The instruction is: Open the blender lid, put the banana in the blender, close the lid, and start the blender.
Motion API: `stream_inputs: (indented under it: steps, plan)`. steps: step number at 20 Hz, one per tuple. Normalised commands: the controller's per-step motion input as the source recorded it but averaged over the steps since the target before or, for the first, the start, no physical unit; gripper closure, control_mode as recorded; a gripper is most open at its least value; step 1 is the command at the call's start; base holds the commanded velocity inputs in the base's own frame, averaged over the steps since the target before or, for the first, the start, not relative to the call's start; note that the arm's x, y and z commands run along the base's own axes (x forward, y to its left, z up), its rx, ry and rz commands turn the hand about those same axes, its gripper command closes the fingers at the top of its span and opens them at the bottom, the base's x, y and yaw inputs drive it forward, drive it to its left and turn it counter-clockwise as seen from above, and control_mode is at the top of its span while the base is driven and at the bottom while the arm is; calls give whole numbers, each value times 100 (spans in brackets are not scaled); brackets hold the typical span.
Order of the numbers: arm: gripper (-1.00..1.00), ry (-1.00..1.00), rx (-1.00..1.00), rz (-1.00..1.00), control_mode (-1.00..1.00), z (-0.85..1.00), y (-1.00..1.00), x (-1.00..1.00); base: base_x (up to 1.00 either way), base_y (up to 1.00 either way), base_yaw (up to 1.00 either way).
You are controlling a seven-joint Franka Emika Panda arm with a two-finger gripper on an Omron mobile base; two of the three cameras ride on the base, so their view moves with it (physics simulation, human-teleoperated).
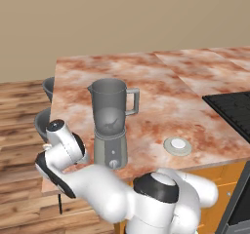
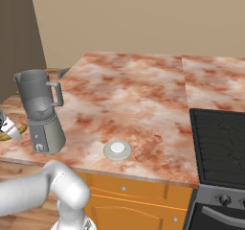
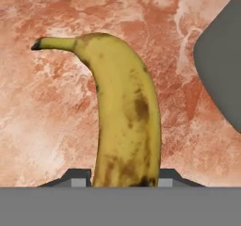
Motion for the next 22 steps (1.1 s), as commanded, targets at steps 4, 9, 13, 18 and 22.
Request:
stream_inputs:
  steps: [4, 9, 13, 18, 22]
  plan:
    - [100, -10, 0, 0, -100, 69, 18, -27, 0, 0, 0]
    - [100, -12, 0, 0, -100, 56, 15, -19, 0, 0, 0]
    - [100, -15, 0, 0, -100, 57, 15, -18, 0, 0, 0]
    - [100, -11, 0, 0, -100, 80, 8, -24, 0, 0, 0]
    - [100, -9, 0, 0, -100, 100, 0, -18, 0, 0, 0]
